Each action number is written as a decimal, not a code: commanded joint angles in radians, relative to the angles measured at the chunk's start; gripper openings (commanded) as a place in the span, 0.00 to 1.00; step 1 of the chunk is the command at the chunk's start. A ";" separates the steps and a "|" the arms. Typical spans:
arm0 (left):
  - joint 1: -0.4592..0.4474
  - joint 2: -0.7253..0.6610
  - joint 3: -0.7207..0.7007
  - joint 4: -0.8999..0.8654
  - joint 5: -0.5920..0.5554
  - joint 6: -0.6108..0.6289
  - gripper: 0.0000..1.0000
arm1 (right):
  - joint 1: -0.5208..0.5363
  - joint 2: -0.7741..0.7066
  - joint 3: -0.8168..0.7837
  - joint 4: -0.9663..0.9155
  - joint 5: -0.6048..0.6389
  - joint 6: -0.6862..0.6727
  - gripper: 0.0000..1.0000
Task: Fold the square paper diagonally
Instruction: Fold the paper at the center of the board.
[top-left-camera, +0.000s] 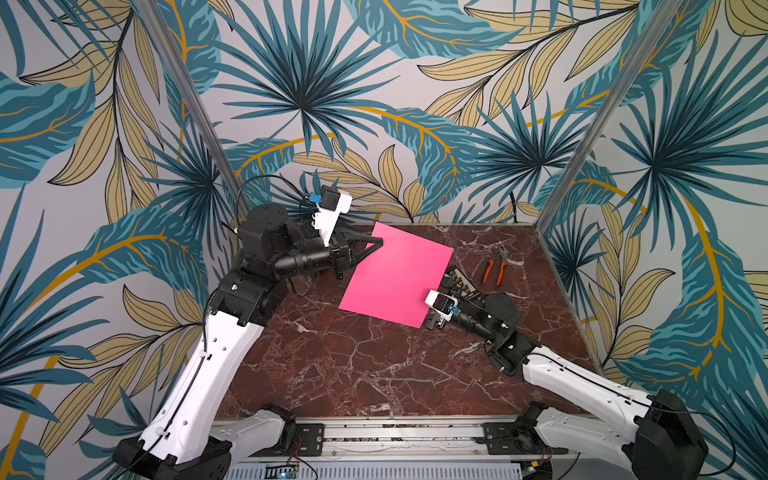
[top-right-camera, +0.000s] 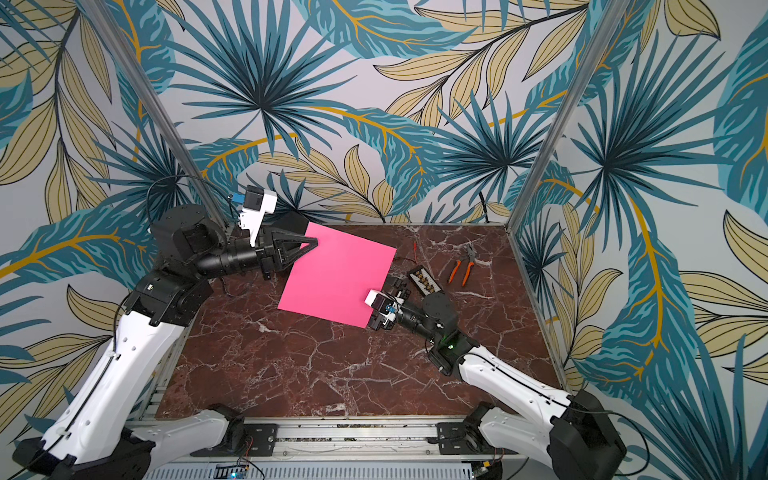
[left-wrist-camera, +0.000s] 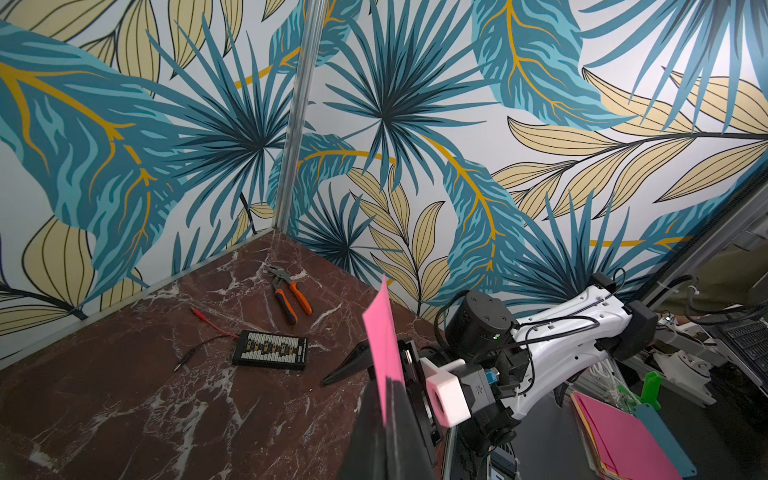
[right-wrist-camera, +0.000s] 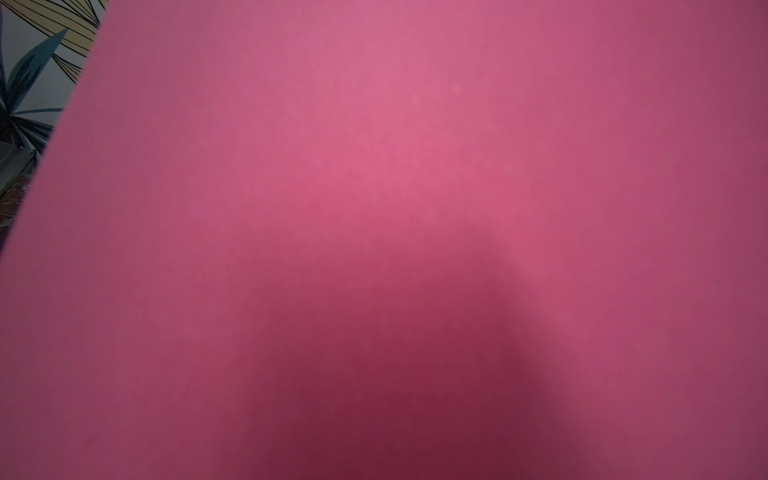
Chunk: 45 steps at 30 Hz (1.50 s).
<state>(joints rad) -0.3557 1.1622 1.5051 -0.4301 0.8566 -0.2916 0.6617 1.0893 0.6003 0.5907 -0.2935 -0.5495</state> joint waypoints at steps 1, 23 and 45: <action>0.011 0.003 -0.016 -0.007 0.013 0.013 0.00 | 0.004 -0.012 -0.006 -0.040 0.006 0.008 0.84; 0.011 0.006 -0.196 0.072 -0.057 -0.028 0.00 | 0.004 0.047 -0.002 -0.102 0.002 0.152 0.77; -0.050 -0.033 -0.493 0.322 -0.179 -0.208 0.00 | 0.004 0.017 -0.062 -0.183 0.095 0.307 0.94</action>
<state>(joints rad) -0.3958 1.1461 1.0306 -0.1608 0.7105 -0.4774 0.6617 1.1313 0.5655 0.4278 -0.2241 -0.2592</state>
